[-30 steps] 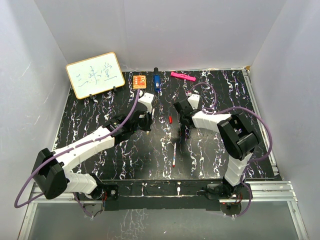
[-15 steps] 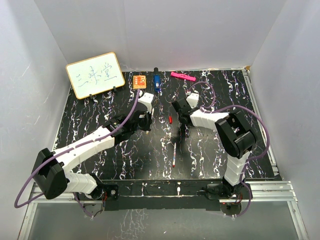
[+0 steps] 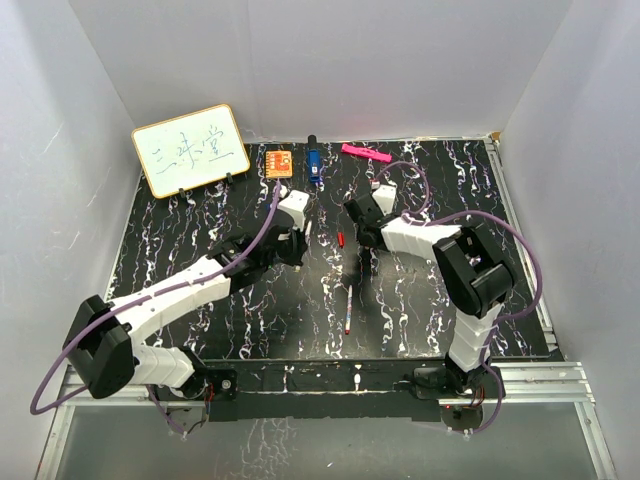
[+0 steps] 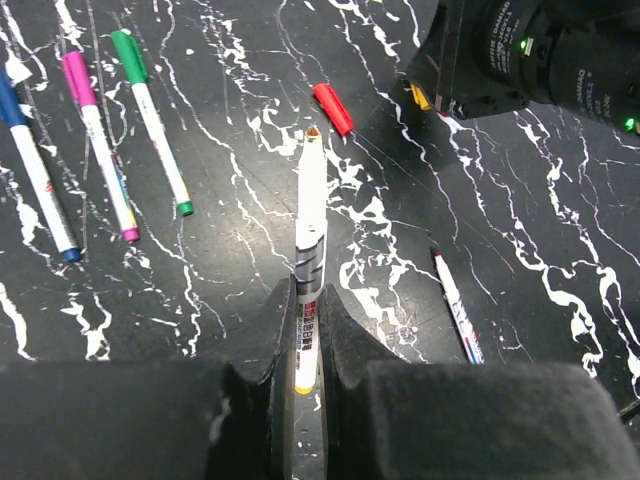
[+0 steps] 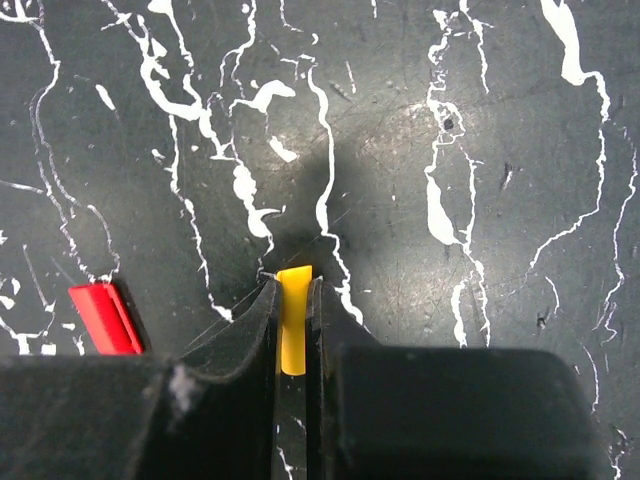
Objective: Insert the pens into the pen caps
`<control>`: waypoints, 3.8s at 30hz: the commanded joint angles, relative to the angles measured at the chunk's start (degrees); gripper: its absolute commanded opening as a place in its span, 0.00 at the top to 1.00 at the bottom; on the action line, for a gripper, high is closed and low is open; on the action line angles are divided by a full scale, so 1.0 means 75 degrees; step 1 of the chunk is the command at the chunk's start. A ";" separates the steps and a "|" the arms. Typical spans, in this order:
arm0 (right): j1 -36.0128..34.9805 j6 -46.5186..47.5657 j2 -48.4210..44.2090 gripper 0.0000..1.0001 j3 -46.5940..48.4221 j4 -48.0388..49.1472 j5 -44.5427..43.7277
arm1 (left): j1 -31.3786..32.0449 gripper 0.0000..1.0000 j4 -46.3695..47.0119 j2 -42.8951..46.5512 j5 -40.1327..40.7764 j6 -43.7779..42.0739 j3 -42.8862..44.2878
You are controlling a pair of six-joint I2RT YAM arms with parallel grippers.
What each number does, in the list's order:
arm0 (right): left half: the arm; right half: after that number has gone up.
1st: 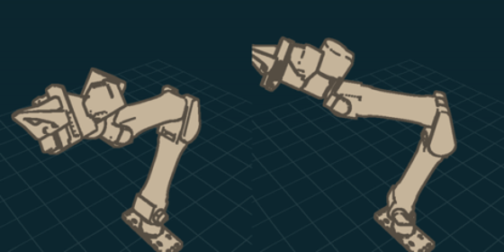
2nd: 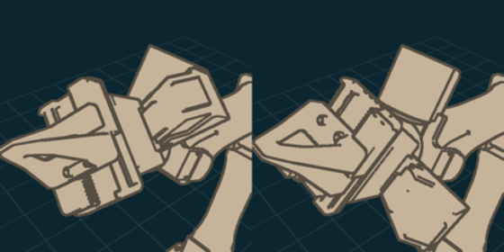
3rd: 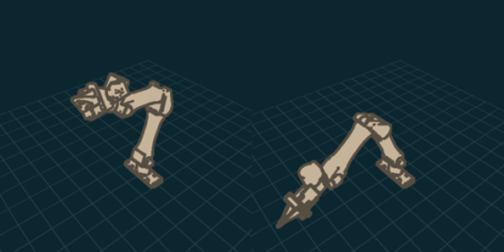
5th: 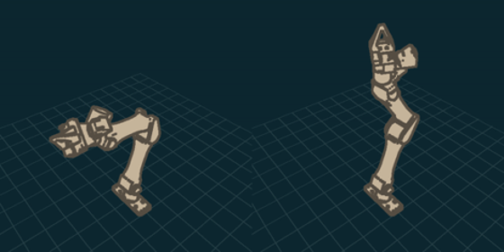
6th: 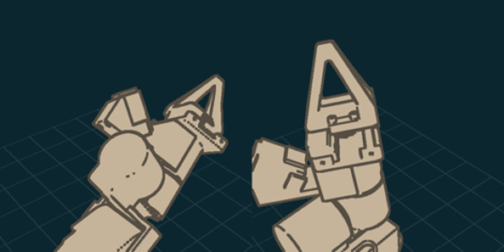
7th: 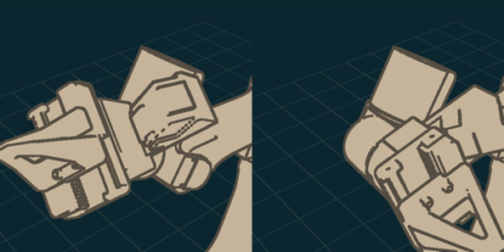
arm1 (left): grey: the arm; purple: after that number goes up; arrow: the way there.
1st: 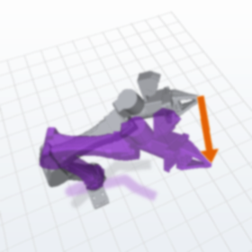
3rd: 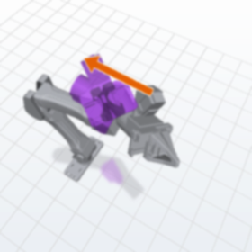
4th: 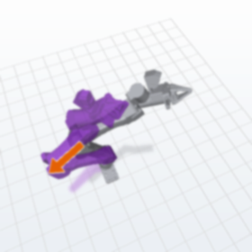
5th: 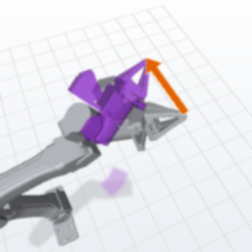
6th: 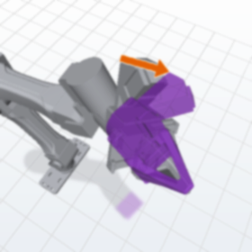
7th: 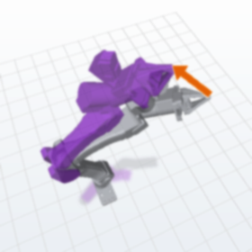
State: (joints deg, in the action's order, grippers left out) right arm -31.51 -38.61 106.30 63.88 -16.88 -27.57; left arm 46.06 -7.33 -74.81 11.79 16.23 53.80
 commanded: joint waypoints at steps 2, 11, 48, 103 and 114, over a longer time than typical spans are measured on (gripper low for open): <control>0.0073 0.0521 -0.1205 1.00 0.0054 0.0812 0.0048 | -0.0036 1.00 0.1224 0.0183 -0.0742 0.0194 -0.0548; 0.0089 0.1637 -0.3520 1.00 -0.1975 0.4440 0.0776 | -0.0037 1.00 0.3683 0.0197 -0.2132 0.0752 -0.1623; 0.0080 0.1465 -0.5492 1.00 -0.4754 0.9914 0.4488 | -0.0029 1.00 0.6481 -0.0666 -0.4100 0.2619 -0.1364; 0.0029 0.1132 -0.5437 1.00 -0.4835 0.9833 0.4659 | -0.0038 1.00 0.6417 -0.0444 -0.3868 0.2530 -0.1441; 0.0017 0.1077 -0.5476 1.00 -0.4826 0.9733 0.4753 | -0.0039 1.00 0.6402 -0.0557 -0.3775 0.2513 -0.1488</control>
State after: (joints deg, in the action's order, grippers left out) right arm -31.07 -30.30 66.00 27.83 54.04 7.14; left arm 45.93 38.96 -79.75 -16.95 35.62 41.91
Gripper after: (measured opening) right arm 0.068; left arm 0.055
